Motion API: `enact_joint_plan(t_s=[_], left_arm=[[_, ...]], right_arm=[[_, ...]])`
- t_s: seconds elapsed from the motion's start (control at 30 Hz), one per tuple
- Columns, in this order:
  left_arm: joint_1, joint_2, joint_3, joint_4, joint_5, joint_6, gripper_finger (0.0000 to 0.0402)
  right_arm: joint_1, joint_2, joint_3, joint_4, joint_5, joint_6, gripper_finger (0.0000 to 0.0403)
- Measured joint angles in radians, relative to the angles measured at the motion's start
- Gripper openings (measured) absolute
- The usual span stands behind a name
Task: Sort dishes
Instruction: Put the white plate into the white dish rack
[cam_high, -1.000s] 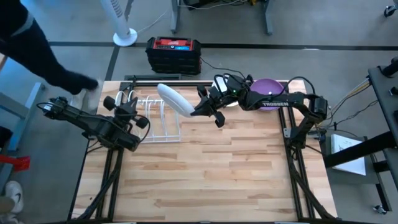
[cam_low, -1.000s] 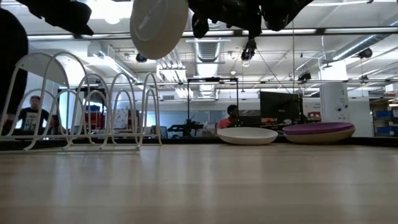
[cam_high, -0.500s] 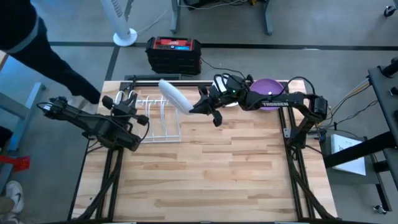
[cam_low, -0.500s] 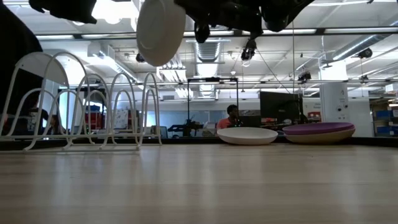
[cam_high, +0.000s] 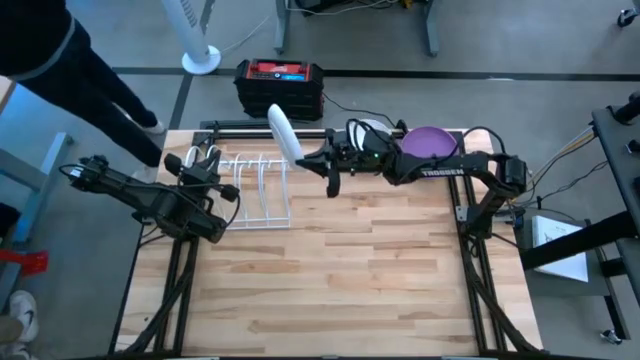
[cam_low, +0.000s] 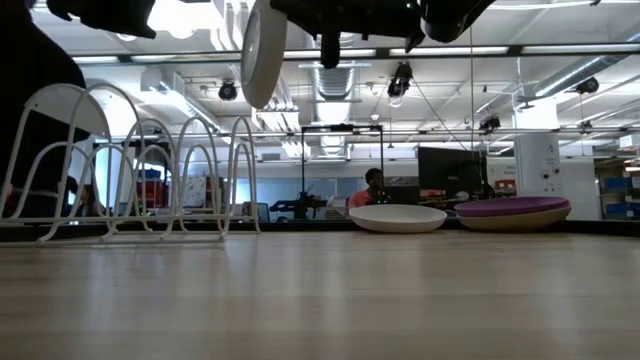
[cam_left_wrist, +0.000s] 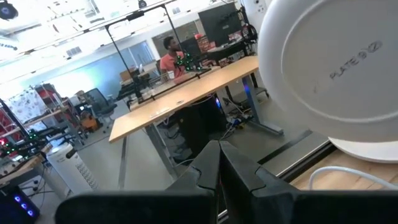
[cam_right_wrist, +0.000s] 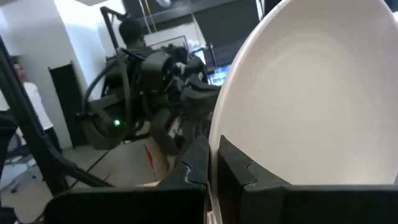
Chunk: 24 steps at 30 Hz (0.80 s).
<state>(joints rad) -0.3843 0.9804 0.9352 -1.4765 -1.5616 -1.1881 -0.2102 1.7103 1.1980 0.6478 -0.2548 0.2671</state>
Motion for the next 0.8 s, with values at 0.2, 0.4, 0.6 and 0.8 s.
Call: enact_joint_plan(t_s=[0.2, 0.4, 0.6, 0.8], left_arm=[[0.0, 0.0, 0.0, 0.001, 0.0, 0.0, 0.0], [0.0, 0.0, 0.0, 0.002, 0.0, 0.0, 0.0], [0.0, 0.0, 0.0, 0.003, 0.0, 0.0, 0.0], [0.0, 0.0, 0.0, 0.004, 0.001, 0.0, 0.0]], right_arm=[[0.032, 0.0, 0.002, 0.022, 0.081, -0.064, 0.0], [0.046, 0.0, 0.002, 0.018, 0.098, -0.102, 0.0], [0.047, 0.0, 0.002, 0.02, 0.098, -0.092, 0.0], [0.026, 0.0, 0.002, 0.023, -0.077, -0.077, 0.0]])
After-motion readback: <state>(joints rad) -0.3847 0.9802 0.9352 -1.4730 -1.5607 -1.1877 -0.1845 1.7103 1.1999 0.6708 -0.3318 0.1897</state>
